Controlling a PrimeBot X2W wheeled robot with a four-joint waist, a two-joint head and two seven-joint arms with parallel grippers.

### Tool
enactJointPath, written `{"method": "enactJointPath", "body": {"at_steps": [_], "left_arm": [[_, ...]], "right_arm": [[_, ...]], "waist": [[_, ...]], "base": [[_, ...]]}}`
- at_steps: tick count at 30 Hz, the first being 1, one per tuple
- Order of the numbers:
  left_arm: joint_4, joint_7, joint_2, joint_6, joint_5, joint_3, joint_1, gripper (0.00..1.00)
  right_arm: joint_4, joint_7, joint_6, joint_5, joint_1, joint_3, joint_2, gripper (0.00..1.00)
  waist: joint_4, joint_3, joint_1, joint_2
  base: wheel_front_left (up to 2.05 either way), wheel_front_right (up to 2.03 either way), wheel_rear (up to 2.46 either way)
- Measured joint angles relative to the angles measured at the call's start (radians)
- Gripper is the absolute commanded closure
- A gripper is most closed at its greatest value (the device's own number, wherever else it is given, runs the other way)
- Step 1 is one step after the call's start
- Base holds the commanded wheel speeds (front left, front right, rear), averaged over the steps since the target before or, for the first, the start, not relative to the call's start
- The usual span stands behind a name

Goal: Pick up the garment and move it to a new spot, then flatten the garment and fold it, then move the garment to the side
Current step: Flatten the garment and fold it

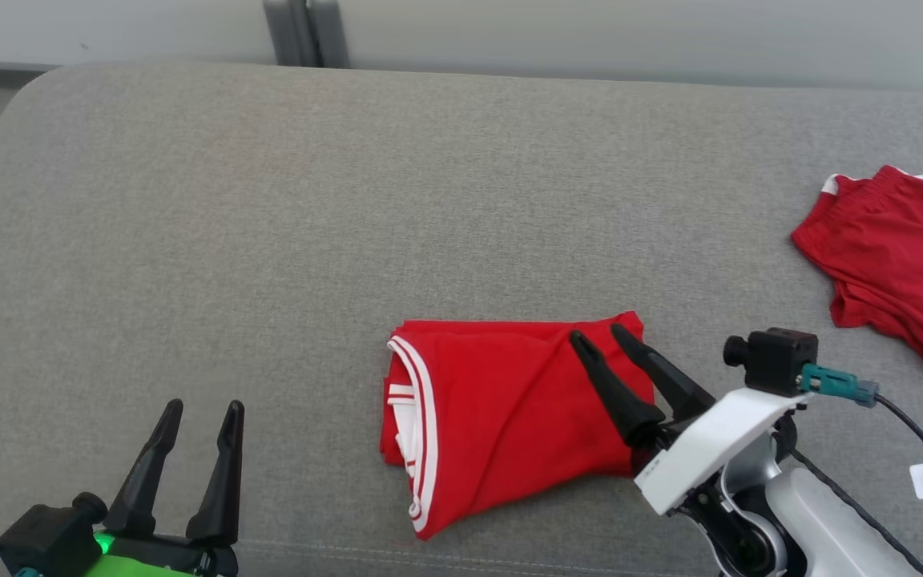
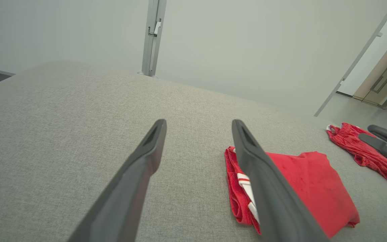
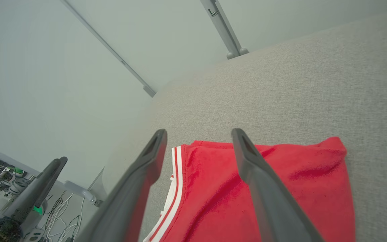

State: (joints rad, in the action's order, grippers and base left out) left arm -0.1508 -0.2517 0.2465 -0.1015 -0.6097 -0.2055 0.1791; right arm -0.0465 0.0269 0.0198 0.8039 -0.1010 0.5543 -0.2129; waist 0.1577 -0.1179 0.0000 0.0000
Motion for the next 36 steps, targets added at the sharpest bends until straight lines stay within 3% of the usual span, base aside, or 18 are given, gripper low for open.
{"method": "enactJointPath", "body": {"at_steps": [6, 13, 18, 24, 36], "left_arm": [[-0.005, 0.0, 0.001, -0.005, 0.0, -0.027, 0.006, 0.0], [0.0, 0.0, 0.003, -0.006, 0.013, -0.034, 0.006, 0.0], [0.042, 0.015, -0.003, -0.009, 0.009, -0.086, 0.006, 0.0], [0.109, 0.059, -0.052, -0.018, -0.069, -0.154, 0.004, 0.0], [0.21, 0.091, -0.063, -0.021, -0.126, -0.159, -0.109, 0.0]], "right_arm": [[-0.012, -0.058, 0.043, -0.005, 0.061, -0.06, -0.035, 0.0], [-0.005, -0.138, 0.077, -0.102, 0.099, -0.113, -0.107, 0.0], [0.004, -0.169, 0.079, -0.107, 0.148, -0.134, -0.103, 0.0], [0.0, -0.185, 0.08, -0.091, 0.172, -0.145, -0.099, 0.0], [-0.029, -0.194, 0.08, -0.091, 0.172, -0.135, -0.095, 0.0]], "waist": [[-0.061, 0.006, 0.0, 0.0], [-0.128, 0.011, 0.0, 0.0], [-0.165, 0.015, 0.0, 0.0], [-0.18, 0.01, 0.0, 0.0], [-0.22, -0.019, 0.0, 0.0]], "base": [[0.0, 0.0, 0.0], [0.0, 0.0, 0.0], [0.0, 0.0, 0.0], [0.0, 0.0, 0.0], [0.0, 0.0, 0.0]]}}
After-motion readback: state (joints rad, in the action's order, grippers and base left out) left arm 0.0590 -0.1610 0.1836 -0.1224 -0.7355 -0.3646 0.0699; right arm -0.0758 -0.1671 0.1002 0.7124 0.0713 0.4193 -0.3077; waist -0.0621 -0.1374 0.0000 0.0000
